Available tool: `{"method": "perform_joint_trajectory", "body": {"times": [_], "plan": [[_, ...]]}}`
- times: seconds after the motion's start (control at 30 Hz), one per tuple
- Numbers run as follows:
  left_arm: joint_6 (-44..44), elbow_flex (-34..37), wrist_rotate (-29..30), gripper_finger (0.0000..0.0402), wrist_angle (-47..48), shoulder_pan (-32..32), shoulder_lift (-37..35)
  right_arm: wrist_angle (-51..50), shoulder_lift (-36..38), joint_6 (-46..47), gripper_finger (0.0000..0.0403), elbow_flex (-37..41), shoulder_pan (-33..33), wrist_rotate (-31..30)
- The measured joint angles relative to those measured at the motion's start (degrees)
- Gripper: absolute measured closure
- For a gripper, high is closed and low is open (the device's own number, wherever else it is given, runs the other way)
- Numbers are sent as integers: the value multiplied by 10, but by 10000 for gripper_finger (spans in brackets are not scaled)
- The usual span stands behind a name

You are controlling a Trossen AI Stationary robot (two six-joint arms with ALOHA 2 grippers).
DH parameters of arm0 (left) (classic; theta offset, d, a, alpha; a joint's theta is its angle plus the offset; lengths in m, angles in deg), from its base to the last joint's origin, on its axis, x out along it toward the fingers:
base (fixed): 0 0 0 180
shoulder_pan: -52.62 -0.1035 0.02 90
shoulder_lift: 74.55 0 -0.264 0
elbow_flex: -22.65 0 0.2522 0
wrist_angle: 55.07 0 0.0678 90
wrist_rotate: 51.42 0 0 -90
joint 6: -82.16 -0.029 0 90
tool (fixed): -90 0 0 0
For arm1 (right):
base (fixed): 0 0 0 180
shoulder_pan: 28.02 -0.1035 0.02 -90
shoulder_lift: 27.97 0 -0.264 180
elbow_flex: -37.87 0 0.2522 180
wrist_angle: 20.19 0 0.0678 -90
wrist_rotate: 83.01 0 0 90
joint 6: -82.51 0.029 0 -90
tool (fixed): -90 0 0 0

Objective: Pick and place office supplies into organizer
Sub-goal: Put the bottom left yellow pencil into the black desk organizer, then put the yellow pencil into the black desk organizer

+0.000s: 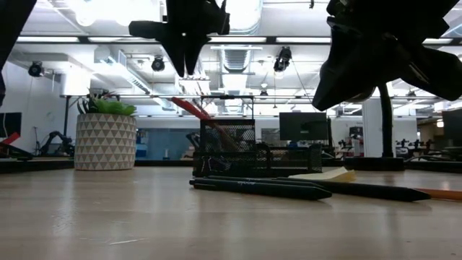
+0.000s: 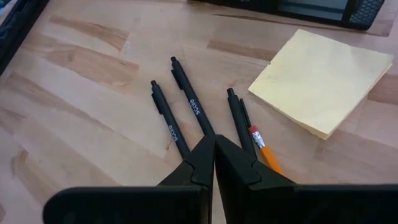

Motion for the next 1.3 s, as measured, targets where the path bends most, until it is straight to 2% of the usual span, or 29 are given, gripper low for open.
{"method": "perform_joint_trajectory", "body": {"times": [0.27,0.57,0.77,0.87,0.97,1.17,1.3], "plan": [[14,0,10,260,1,2,-2,4,0,0,394,0,2,2],[72,-1,11,248,1,30,-33,5,0,5,394,0,2,14],[133,-1,11,248,2,57,-58,6,0,-95,394,0,3,100],[183,-1,4,248,1,77,-70,10,0,-149,394,0,3,117],[269,-1,-40,248,1,101,-79,10,0,-196,382,0,3,149],[449,-1,-210,248,-10,155,-86,11,0,-251,320,0,4,217],[509,0,-244,248,-39,198,-86,-1,0,-228,281,0,0,278]]}}
